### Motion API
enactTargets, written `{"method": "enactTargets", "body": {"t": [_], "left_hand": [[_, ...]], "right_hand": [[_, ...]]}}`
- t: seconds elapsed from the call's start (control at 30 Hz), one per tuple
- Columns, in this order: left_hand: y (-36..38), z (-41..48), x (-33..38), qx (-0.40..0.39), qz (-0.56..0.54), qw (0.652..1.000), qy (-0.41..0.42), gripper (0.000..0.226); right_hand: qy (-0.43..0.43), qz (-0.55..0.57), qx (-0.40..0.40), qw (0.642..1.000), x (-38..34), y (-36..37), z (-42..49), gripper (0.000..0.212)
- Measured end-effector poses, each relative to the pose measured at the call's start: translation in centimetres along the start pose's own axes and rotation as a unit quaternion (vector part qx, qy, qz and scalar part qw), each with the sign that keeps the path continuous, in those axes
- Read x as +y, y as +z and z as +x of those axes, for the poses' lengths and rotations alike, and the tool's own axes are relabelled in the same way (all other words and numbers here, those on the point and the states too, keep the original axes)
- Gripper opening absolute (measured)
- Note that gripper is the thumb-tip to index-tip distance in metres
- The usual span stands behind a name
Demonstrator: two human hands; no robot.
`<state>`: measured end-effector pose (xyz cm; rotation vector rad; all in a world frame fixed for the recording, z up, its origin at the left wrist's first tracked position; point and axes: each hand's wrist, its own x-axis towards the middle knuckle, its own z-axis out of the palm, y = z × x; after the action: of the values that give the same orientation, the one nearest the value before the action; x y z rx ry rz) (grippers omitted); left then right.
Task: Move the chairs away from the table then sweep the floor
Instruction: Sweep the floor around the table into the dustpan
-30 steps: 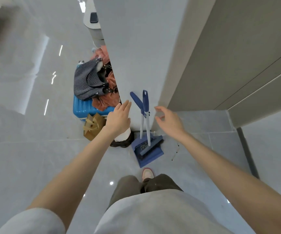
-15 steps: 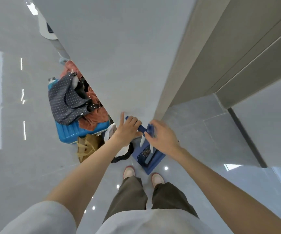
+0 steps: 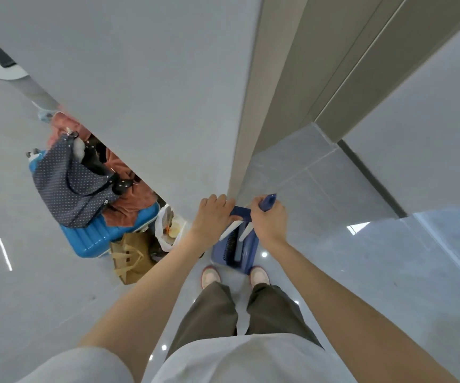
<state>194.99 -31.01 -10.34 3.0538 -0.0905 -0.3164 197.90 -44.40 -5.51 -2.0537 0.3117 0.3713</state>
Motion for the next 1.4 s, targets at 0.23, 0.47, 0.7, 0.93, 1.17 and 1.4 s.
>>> {"method": "enactTargets", "body": {"t": [0.23,0.47,0.7,0.93,1.17,1.4], "left_hand": [[0.6,-2.7,-2.1,-0.008,0.02,1.0,-0.007,0.034],[-1.3,-1.2,-1.0,-0.113,0.019,0.993,-0.009,0.046],[-0.3,-2.0,-0.1,-0.219,0.029,0.975,-0.005,0.032],[-0.4,-2.4,0.1,-0.199,-0.013,0.979,-0.039,0.038],[0.3,-5.1,2.0,-0.168,-0.106,0.972,-0.123,0.033],[0.2,-8.4,5.3,-0.111,-0.154,0.957,-0.219,0.026]], "right_hand": [[0.166,0.119,0.174,0.963,0.8,-3.8,2.8,0.016],[0.097,0.011,-0.048,0.994,-1.1,-3.3,3.6,0.029],[0.055,-0.221,-0.259,0.939,-1.3,-5.7,1.9,0.038],[0.317,0.103,-0.31,0.891,0.8,-8.4,0.2,0.022],[0.415,0.284,-0.235,0.832,1.1,-8.4,-0.1,0.021],[0.327,0.041,-0.386,0.862,0.0,-7.9,-2.3,0.015]]}}
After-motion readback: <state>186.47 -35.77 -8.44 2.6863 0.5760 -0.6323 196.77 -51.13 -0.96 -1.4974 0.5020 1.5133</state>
